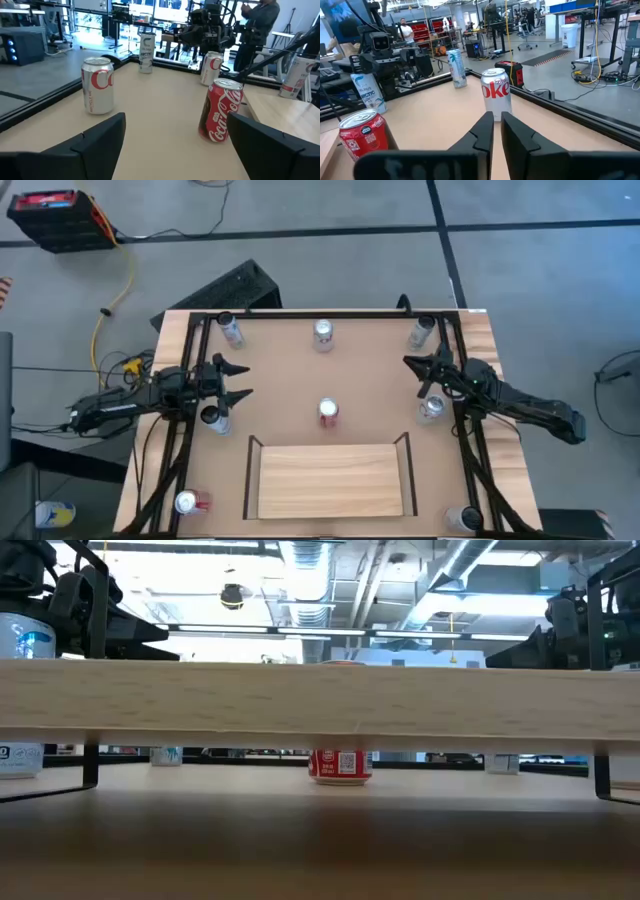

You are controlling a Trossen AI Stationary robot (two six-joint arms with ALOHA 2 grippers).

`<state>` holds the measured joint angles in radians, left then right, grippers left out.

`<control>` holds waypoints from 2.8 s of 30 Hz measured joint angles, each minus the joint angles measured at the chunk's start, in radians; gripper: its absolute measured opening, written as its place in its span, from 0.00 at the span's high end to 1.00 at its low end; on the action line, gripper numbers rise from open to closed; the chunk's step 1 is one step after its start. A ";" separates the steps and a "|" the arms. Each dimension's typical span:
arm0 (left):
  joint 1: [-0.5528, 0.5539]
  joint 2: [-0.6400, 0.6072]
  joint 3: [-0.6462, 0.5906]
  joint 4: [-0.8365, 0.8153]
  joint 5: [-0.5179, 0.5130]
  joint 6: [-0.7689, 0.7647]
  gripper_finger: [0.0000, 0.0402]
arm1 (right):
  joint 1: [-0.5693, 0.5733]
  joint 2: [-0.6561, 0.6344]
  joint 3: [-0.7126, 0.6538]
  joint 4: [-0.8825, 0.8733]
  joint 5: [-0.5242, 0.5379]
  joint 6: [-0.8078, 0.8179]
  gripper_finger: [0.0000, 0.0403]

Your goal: Place canned beverage on shelf

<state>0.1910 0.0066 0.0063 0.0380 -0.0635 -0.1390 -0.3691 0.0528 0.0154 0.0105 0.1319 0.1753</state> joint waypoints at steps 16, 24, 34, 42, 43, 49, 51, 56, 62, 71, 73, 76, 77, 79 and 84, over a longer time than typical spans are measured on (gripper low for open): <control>0.000 0.000 0.000 0.000 0.000 0.000 0.17 | 0.000 0.000 0.000 0.000 0.000 0.000 0.85; 0.000 0.000 0.000 0.000 0.000 0.000 0.17 | 0.000 0.000 0.000 0.000 0.000 0.000 0.85; 0.000 0.000 0.000 0.000 0.000 0.000 0.17 | 0.000 0.000 0.000 0.000 0.000 0.000 0.85; 0.000 0.000 0.000 0.000 0.000 0.000 0.17 | 0.000 0.000 0.000 0.000 0.000 0.000 0.85; 0.000 0.000 0.000 0.000 0.000 0.000 0.17 | 0.000 0.000 0.000 0.000 0.000 0.000 0.85; 0.000 0.000 0.000 0.000 0.000 0.000 0.17 | 0.000 0.000 0.000 0.000 0.000 0.000 0.85; 0.000 0.000 0.000 0.000 0.000 0.000 0.17 | 0.000 0.000 0.000 0.000 0.000 0.000 0.85; 0.000 0.000 0.000 0.000 0.000 0.000 0.17 | 0.000 0.000 0.000 0.000 0.000 0.000 0.85; 0.000 0.000 0.000 0.000 0.000 0.000 0.17 | 0.000 0.000 0.000 0.000 0.000 0.000 0.85; 0.000 0.000 0.000 0.000 0.000 0.000 0.17 | 0.000 0.000 0.000 0.000 0.000 0.000 0.85; 0.000 0.000 0.000 0.000 0.000 0.000 0.17 | 0.000 0.000 0.000 0.000 0.000 0.000 0.85; 0.000 0.000 0.000 0.000 0.000 0.000 0.17 | 0.000 0.000 0.000 0.000 0.000 0.000 0.85; 0.000 0.000 0.000 0.002 0.000 0.000 0.17 | 0.000 0.000 0.000 0.000 0.000 0.000 0.85; 0.000 0.000 0.000 0.003 0.001 -0.011 0.17 | 0.000 0.000 0.000 0.000 0.000 0.000 0.85; 0.000 0.000 0.000 -0.001 0.058 -0.356 0.17 | 0.000 0.000 0.000 0.000 0.000 0.000 0.85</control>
<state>0.1905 0.0063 0.0064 0.0371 -0.0055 -0.4947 -0.3687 0.0530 0.0153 0.0105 0.1322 0.1753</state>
